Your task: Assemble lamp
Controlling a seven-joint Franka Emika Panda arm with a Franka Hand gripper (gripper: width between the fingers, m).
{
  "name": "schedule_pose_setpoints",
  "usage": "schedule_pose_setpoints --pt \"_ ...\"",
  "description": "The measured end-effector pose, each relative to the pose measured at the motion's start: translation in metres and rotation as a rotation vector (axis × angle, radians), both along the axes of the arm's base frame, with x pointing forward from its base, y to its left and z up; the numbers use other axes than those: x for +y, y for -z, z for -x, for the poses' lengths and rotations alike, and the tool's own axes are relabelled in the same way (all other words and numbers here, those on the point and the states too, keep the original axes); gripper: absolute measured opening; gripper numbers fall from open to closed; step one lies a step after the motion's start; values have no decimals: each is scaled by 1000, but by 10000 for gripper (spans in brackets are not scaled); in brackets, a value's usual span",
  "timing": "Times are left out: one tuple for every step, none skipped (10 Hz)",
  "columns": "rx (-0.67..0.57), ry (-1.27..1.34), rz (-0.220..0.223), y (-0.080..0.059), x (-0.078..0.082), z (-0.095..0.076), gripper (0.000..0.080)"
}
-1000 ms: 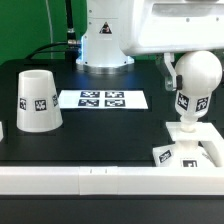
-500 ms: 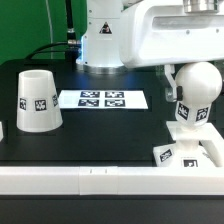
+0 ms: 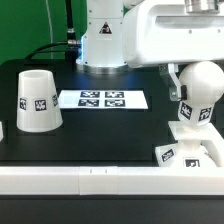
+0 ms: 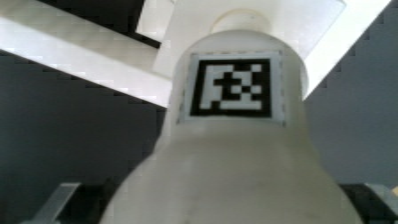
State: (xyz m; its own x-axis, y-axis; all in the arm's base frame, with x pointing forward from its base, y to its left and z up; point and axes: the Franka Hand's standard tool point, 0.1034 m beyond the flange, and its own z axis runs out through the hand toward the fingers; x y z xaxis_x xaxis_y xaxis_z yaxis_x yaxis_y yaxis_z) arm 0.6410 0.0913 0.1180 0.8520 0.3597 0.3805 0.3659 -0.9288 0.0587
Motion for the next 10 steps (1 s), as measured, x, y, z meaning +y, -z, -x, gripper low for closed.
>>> schedule_pose_setpoints --pt "0 0 0 0 0 0 649" --pt "0 0 0 0 0 0 684" --pt "1 0 0 0 0 0 684" --pt "0 0 0 0 0 0 697" --pt "0 0 0 0 0 0 698" --pt "0 0 0 0 0 0 698" --pt "3 -1 2 -3 -1 2 698" --pt "-1 -3 3 -10 0 6 698" --pt "-3 -5 4 -16 0 10 698" --pt "-6 -5 5 -21 -1 13 698"
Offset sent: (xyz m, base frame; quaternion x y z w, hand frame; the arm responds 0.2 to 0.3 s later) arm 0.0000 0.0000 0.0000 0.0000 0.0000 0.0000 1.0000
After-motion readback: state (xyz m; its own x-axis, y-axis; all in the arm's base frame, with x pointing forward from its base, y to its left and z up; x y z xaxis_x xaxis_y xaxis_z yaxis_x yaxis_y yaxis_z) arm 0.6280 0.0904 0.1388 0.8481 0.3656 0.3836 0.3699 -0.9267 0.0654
